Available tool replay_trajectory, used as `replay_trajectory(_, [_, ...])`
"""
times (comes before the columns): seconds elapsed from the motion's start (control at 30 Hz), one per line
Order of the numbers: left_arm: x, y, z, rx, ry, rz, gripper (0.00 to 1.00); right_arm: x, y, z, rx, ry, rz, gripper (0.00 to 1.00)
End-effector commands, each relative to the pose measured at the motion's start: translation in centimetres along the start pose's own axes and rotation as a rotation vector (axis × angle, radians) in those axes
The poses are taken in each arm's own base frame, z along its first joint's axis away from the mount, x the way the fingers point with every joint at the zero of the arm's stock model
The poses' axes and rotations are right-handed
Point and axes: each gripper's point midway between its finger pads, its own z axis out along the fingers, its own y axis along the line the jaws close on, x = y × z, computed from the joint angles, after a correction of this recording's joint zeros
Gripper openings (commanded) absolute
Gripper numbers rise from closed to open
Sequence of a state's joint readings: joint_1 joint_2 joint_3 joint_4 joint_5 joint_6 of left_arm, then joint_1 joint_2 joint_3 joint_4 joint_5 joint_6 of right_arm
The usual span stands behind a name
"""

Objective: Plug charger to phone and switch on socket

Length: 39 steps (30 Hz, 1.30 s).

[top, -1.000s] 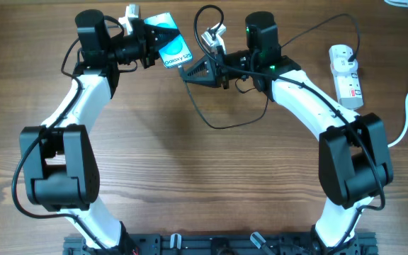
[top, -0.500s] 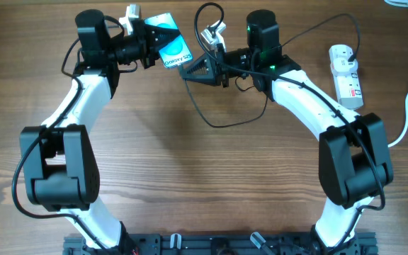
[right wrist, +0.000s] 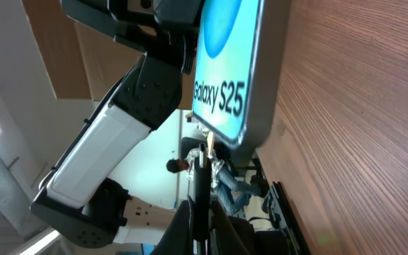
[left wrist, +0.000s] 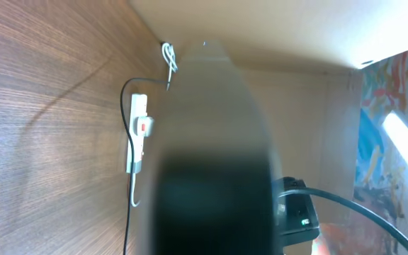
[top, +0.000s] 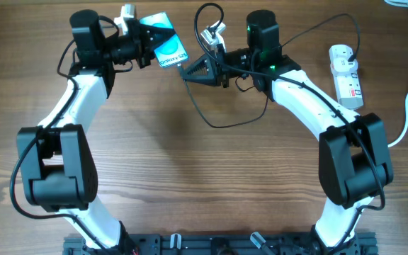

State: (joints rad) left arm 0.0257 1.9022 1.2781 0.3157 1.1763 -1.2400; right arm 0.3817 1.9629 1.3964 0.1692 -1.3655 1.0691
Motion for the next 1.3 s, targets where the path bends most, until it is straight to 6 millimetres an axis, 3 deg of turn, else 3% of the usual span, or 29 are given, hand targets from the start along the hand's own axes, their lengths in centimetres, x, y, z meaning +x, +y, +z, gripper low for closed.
replay_trajectory(0.0, [0.3, -0.8, -0.2, 0.017, 0.023, 0.016, 0.04, 0.6, 1.3, -0.2, -0.019, 0.022, -0.055, 0.04])
replay_trajectory(0.8, [1.3, -0.9, 0.8, 0.016, 0.058, -0.029, 0.04, 0.4, 1.0, 0.1, -0.003, 0.005, -0.050, 0.04])
replay_trajectory(1.27, [1.4, -1.0, 0.8, 0.019, 0.066, 0.003, 0.04, -0.9, 0.2, 0.0, 0.038, -0.072, 0.077, 0.04])
